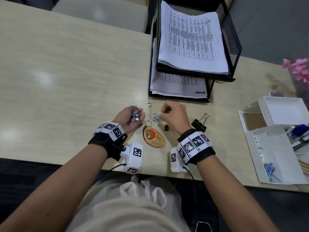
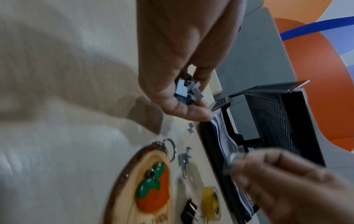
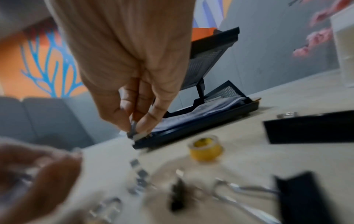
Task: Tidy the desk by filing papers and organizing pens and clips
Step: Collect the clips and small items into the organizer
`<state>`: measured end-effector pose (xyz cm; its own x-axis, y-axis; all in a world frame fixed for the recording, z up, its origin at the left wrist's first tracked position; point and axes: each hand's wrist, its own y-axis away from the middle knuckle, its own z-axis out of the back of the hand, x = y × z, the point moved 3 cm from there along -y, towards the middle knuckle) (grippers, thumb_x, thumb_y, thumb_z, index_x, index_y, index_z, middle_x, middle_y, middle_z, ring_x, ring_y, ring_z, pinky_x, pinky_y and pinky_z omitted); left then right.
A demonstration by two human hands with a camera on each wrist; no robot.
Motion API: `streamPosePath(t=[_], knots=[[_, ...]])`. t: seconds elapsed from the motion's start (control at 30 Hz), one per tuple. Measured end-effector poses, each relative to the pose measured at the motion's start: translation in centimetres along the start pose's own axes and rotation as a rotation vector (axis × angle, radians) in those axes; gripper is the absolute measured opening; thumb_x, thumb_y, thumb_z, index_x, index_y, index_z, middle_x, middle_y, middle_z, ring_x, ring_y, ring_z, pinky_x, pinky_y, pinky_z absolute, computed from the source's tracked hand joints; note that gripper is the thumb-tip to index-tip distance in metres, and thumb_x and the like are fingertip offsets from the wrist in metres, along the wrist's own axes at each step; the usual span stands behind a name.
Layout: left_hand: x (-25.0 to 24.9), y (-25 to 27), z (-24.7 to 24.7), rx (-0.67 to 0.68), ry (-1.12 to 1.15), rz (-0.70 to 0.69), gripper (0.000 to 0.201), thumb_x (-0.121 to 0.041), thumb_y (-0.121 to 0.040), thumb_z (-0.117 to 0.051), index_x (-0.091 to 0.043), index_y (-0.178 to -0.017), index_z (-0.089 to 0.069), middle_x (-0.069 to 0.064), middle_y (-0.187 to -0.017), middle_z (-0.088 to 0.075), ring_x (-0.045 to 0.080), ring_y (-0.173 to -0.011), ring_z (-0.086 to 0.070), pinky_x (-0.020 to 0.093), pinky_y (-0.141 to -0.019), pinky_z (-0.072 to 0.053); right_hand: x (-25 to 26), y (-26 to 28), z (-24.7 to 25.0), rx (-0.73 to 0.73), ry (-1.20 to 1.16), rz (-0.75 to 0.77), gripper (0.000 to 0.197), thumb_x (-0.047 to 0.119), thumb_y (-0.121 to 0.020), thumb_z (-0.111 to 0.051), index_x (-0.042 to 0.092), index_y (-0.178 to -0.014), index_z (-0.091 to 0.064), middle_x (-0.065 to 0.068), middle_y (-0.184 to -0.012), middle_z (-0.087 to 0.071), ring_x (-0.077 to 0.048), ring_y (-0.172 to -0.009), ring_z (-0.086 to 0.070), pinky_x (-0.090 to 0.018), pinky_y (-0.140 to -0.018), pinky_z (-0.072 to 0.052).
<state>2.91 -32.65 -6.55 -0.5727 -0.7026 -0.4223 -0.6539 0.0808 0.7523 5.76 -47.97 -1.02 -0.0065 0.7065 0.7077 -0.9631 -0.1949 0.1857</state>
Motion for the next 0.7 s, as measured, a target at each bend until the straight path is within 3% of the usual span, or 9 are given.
streamPosePath(t=[0.07, 0.13, 0.2, 0.3, 0.37, 0.47, 0.6, 0.63, 0.7], knots=[[0.5, 0.0, -1.0, 0.040, -0.014, 0.030, 0.035, -0.019, -0.100, -0.032, -0.003, -0.076, -0.052, 0.008, -0.045, -0.063, 0.013, -0.038, -0.062, 0.017, -0.043, -0.052, 1.9, -0.2, 0.1, 0.044, -0.098, 0.064, 0.014, 0.000, -0.075, -0.069, 0.013, -0.073, -0.063, 0.000, -0.074, -0.063, -0.013, -0.072, -0.059, -0.025, -0.071, -0.053], [0.9, 0.1, -1.7, 0.087, -0.013, 0.067, 0.036, -0.022, -0.100, -0.031, -0.001, -0.080, -0.053, 0.010, -0.049, -0.065, 0.015, -0.041, -0.065, 0.019, -0.043, -0.053, 3.1, -0.5, 0.0, 0.086, -0.165, 0.102, 0.010, 0.000, -0.073, -0.072, 0.006, -0.080, -0.067, -0.002, -0.076, -0.064, -0.007, -0.067, -0.057, -0.009, -0.064, -0.048], [1.0, 0.0, -1.8, 0.082, -0.017, 0.082, 0.038, -0.023, -0.099, -0.033, -0.002, -0.076, -0.053, 0.009, -0.049, -0.065, 0.014, -0.041, -0.064, 0.018, -0.043, -0.053, 3.2, -1.0, 0.0, 0.056, -0.198, 0.102, 0.009, 0.001, -0.074, -0.072, 0.003, -0.082, -0.068, -0.002, -0.076, -0.064, -0.004, -0.065, -0.056, -0.003, -0.059, -0.045], [0.4, -0.4, -0.9, -0.015, -0.018, 0.069, 0.037, -0.025, -0.098, -0.040, -0.007, -0.068, -0.053, 0.004, -0.042, -0.059, 0.009, -0.036, -0.059, 0.015, -0.040, -0.051, 1.7, -1.3, -0.4, 0.017, -0.099, 0.032, 0.005, 0.000, -0.081, -0.064, 0.002, -0.084, -0.068, -0.002, -0.079, -0.062, -0.009, -0.071, -0.056, -0.009, -0.073, -0.050], [-0.1, -0.5, 0.0, -0.056, -0.004, 0.077, 0.035, -0.025, -0.096, -0.042, -0.009, -0.066, -0.052, 0.001, -0.040, -0.056, 0.007, -0.032, -0.054, 0.013, -0.036, -0.048, 0.3, -1.1, -1.5, 0.070, 0.080, -0.021, 0.008, 0.000, -0.083, -0.060, 0.003, -0.087, -0.066, -0.004, -0.085, -0.062, -0.010, -0.075, -0.055, -0.011, -0.078, -0.051], [-0.6, -0.6, 0.9, -0.072, -0.006, 0.079, 0.035, -0.025, -0.096, -0.040, -0.011, -0.065, -0.049, 0.001, -0.039, -0.055, 0.006, -0.027, -0.047, 0.010, -0.032, -0.042, -0.6, -0.6, -3.2, 0.163, 0.313, 0.020, 0.020, -0.002, -0.080, -0.055, 0.002, -0.097, -0.066, -0.012, -0.102, -0.061, -0.024, -0.093, -0.057, -0.032, -0.085, -0.051], [-0.6, -0.8, 1.1, -0.075, 0.001, 0.084, 0.034, -0.024, -0.096, -0.039, -0.011, -0.066, -0.049, 0.002, -0.040, -0.054, 0.006, -0.027, -0.046, 0.009, -0.033, -0.041, -0.8, -0.9, -3.8, 0.176, 0.373, 0.030, 0.025, -0.005, -0.081, -0.049, 0.001, -0.097, -0.066, -0.016, -0.102, -0.064, -0.030, -0.095, -0.059, -0.037, -0.083, -0.052], [-0.5, -0.9, 1.1, -0.071, 0.007, 0.092, 0.035, -0.024, -0.096, -0.039, -0.011, -0.066, -0.048, 0.002, -0.040, -0.054, 0.007, -0.028, -0.047, 0.009, -0.032, -0.041, -0.8, -0.9, -3.7, 0.145, 0.329, 0.009, 0.024, -0.005, -0.080, -0.049, 0.001, -0.094, -0.067, -0.016, -0.098, -0.065, -0.029, -0.092, -0.061, -0.035, -0.079, -0.053], [-0.2, -1.0, 1.0, -0.063, 0.027, 0.104, 0.035, -0.025, -0.096, -0.040, -0.011, -0.065, -0.049, 0.003, -0.042, -0.055, 0.009, -0.034, -0.050, 0.012, -0.033, -0.045, -1.0, -0.9, -3.1, 0.074, 0.159, -0.072, 0.019, -0.005, -0.078, -0.051, 0.002, -0.084, -0.068, -0.013, -0.087, -0.067, -0.022, -0.080, -0.064, -0.022, -0.062, -0.052]])
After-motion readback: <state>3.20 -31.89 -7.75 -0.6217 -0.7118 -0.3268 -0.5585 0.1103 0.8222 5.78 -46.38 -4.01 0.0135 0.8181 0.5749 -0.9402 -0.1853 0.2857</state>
